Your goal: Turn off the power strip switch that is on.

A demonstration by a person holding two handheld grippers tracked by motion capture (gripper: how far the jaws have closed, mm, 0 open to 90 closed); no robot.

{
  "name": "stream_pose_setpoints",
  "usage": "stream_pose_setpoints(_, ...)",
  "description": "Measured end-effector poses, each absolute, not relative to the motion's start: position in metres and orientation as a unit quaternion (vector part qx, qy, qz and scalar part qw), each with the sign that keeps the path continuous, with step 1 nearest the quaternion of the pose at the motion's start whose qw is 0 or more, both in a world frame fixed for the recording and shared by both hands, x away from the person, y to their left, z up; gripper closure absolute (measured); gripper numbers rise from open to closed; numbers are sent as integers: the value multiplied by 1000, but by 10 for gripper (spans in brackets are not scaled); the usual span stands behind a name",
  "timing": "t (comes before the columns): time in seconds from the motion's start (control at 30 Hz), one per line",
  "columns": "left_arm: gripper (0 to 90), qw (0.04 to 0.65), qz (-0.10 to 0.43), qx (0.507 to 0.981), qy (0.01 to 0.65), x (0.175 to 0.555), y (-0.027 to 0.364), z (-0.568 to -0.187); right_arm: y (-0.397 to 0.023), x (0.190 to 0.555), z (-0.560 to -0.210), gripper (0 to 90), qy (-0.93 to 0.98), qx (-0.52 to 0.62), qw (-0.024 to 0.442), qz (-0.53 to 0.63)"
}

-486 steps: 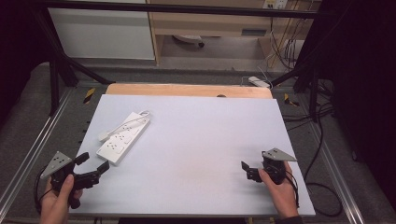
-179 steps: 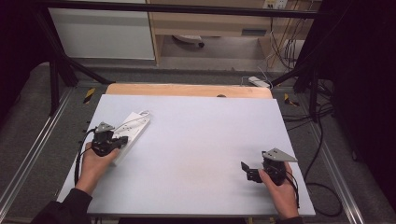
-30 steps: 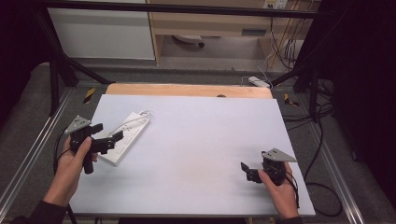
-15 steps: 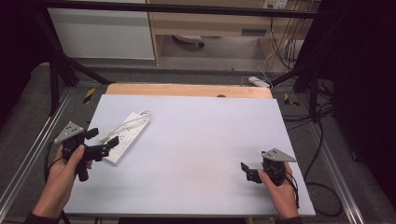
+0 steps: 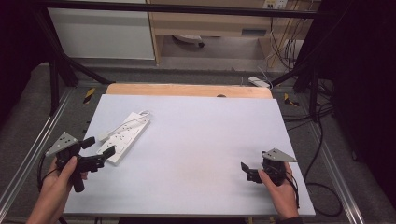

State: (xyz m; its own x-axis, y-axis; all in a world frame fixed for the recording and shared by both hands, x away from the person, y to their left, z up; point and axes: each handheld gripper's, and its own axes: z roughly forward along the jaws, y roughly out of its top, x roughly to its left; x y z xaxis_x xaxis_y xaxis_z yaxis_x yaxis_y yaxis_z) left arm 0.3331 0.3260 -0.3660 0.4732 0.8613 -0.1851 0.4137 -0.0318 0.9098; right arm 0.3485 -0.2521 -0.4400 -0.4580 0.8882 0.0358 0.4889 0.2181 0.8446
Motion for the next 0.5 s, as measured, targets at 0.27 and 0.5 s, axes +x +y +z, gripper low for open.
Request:
stream_pose_setpoints(0.27, 69, 514, 212, 690, 463, 320, 326, -379, -252, 349, -440, 41, 743, 464, 237, 421)
stream_pose_setpoints(0.5, 69, 515, 201, 697, 456, 311, 324, -393, -252, 349, -440, 41, 743, 465, 236, 420)
